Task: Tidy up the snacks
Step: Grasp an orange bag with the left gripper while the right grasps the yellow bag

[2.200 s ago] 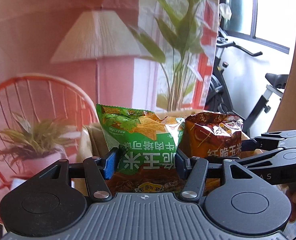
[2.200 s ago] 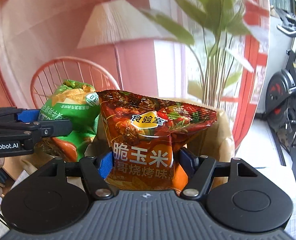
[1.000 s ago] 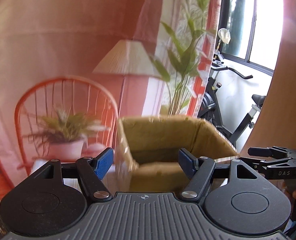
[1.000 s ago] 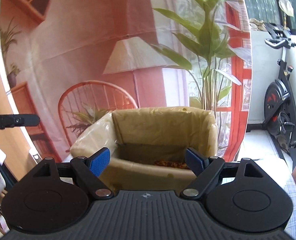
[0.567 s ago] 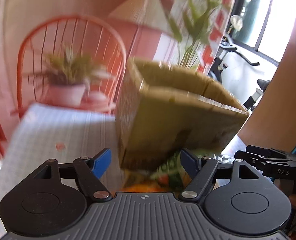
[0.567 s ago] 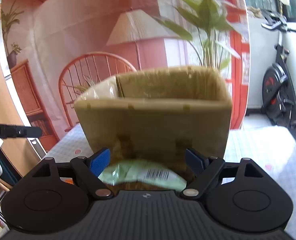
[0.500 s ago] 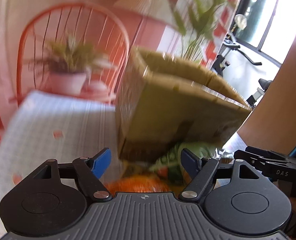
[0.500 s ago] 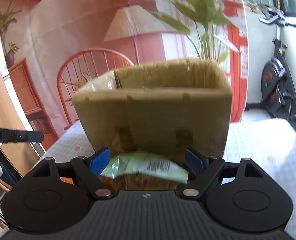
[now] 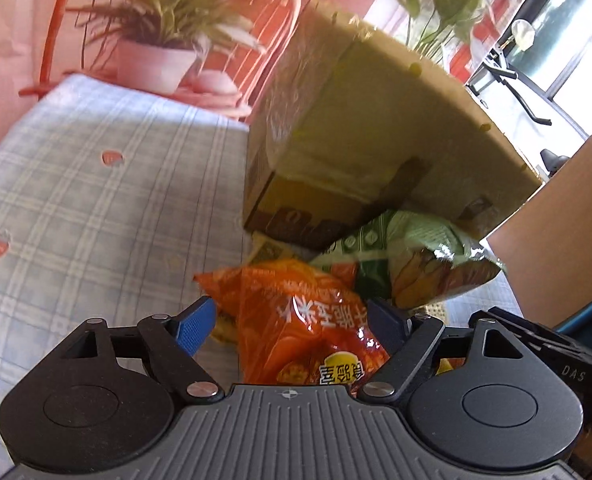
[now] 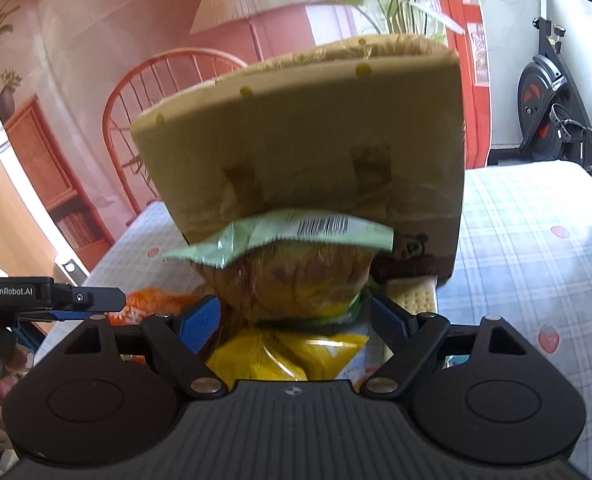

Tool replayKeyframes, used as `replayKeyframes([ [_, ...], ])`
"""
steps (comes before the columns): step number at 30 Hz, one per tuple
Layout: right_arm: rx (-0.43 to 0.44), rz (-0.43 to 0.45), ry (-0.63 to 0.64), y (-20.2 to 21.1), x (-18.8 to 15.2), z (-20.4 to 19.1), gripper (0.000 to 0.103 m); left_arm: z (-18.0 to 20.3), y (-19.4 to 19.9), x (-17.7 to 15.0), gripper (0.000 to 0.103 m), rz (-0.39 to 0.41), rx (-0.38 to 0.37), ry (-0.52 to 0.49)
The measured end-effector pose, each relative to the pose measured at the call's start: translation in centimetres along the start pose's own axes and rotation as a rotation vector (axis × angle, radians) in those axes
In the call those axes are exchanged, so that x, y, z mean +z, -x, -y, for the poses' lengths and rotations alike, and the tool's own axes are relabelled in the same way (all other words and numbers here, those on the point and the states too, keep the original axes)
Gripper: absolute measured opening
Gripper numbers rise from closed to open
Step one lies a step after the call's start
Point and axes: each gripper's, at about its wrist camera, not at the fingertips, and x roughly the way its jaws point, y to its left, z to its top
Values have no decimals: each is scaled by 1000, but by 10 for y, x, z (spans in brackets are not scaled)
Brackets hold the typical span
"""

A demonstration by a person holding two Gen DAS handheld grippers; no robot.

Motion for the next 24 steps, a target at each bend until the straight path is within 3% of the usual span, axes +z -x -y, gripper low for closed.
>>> replayKeyframes([
  [12,10,-70,-3,-17,-14,-8,85,1,-18,-13,83,-53,-35,19],
  [17,12,-93,4,-25,-16,-14,84,-4,-13,-18,66,-30,-60,58],
  [20,15,-106,4,-30,-18,-17,84,-1,-5,-19,58,-4,-47,23],
  [24,17,-126,-10,-37,-19,-18,84,-2,7,-22,56,30,-71,19],
])
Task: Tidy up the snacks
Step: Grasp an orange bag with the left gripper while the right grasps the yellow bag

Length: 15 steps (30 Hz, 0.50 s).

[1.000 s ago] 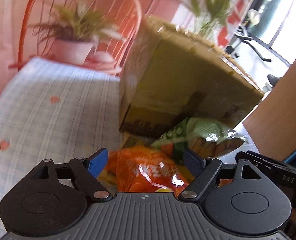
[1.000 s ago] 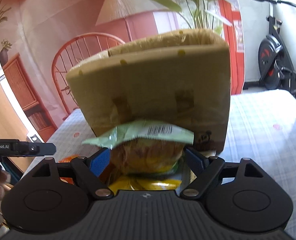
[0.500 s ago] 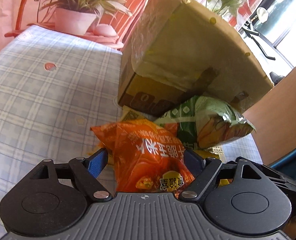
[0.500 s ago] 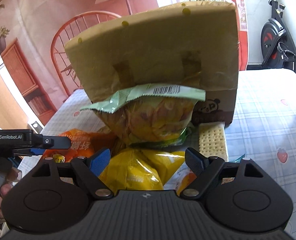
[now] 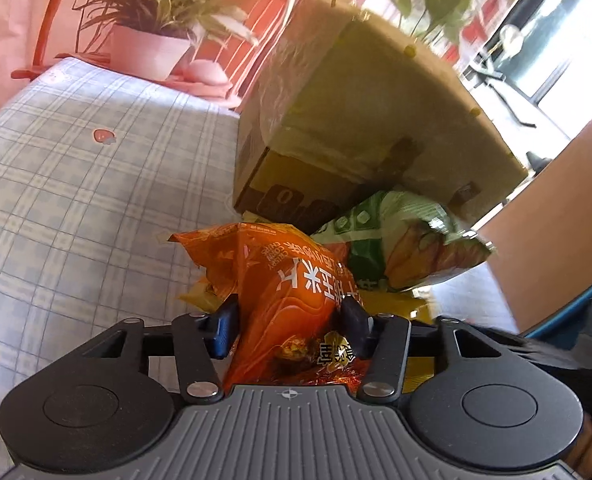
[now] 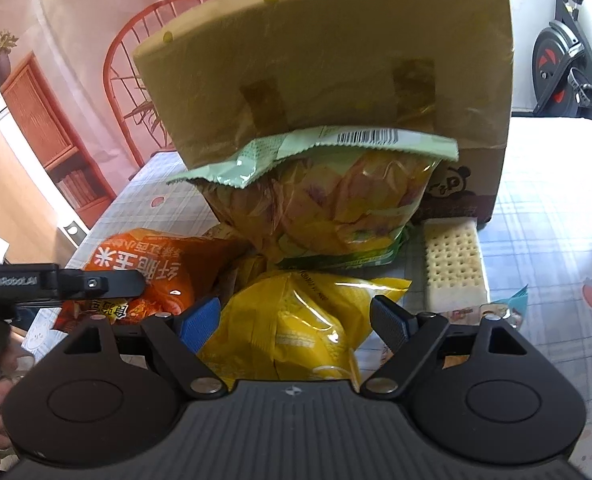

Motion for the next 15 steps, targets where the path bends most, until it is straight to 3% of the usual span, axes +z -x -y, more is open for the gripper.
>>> replayKeyframes([
  [8,-7,-26,-27,-13,3,-2,87,2,25,2,55,76,-16,-34],
  [15,-36,-41,-34,-22,5,-4,90,-2,31,1,55,94,-6,-49],
])
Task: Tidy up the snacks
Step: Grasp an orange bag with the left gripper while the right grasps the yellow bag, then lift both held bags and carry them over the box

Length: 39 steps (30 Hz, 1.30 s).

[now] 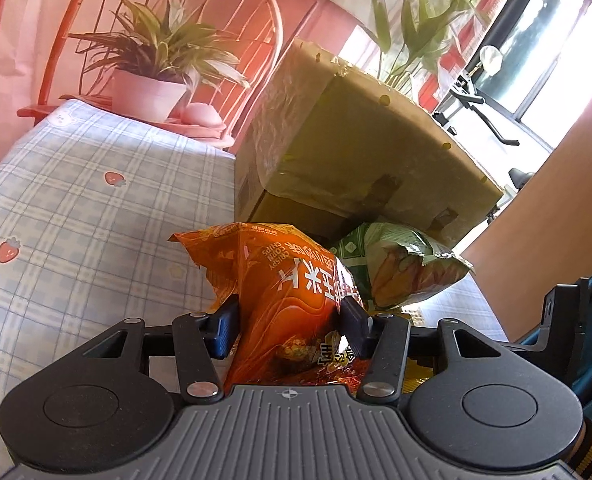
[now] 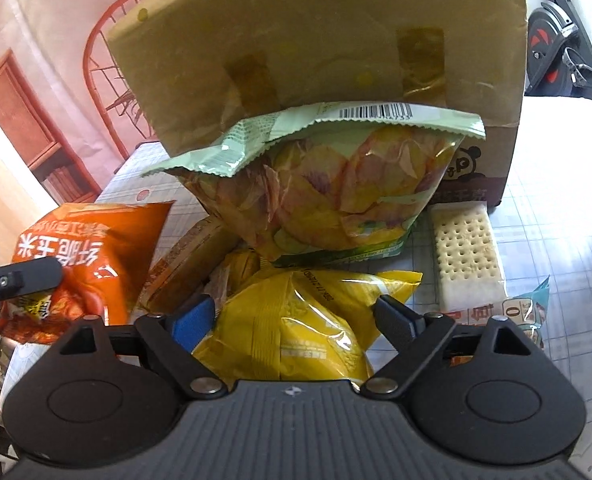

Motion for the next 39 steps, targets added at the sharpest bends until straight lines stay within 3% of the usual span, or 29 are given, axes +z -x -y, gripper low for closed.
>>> replayKeyframes([
  [7,0,-21,-12,-7,-6,1,88,-4,5,-3,56,3,4,12],
  [14,39,-9,5,1,-10,1,68,-4,10,-5,56,11,10,15],
  [18,57,-6,2,9,-13,5,64,-4,14,-5,56,13,10,13],
  [39,109,31,-9,71,-31,16,64,9,17,-12,56,-2,-20,-29],
])
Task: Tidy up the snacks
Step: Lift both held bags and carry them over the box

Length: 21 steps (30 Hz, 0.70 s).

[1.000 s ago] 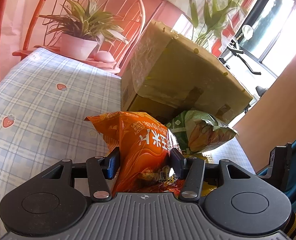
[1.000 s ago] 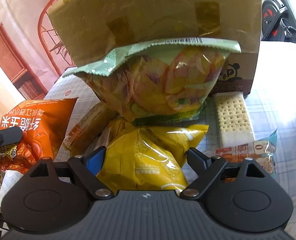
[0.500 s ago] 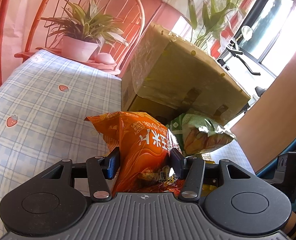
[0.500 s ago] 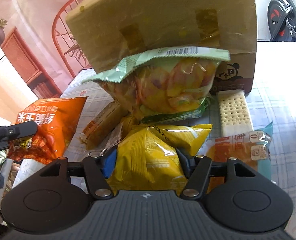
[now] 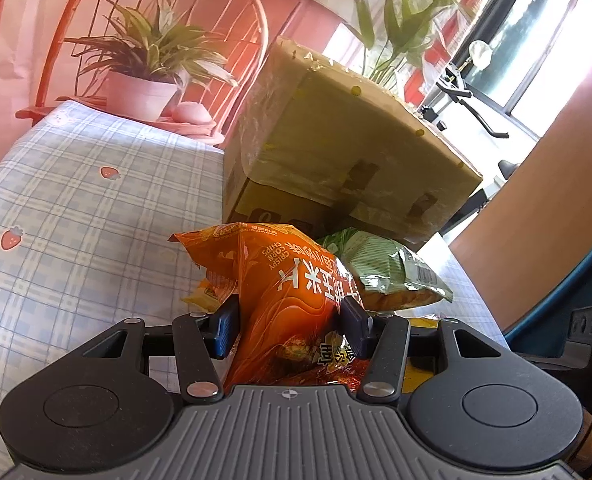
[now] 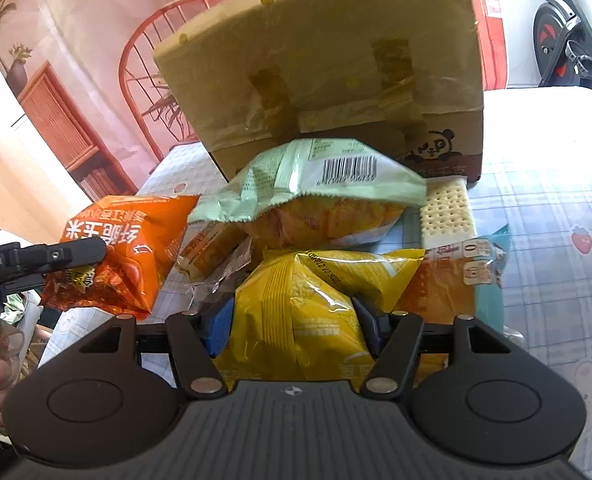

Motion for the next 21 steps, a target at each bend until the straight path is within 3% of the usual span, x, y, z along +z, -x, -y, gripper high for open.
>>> replayKeyframes([
  [9,-25,38,-20,39,-10,12,64,9,8,3,56,39,-25,-26],
  [21,-135,79,-25,82,-16,38,64,20,14,10,56,72,-62,-66],
])
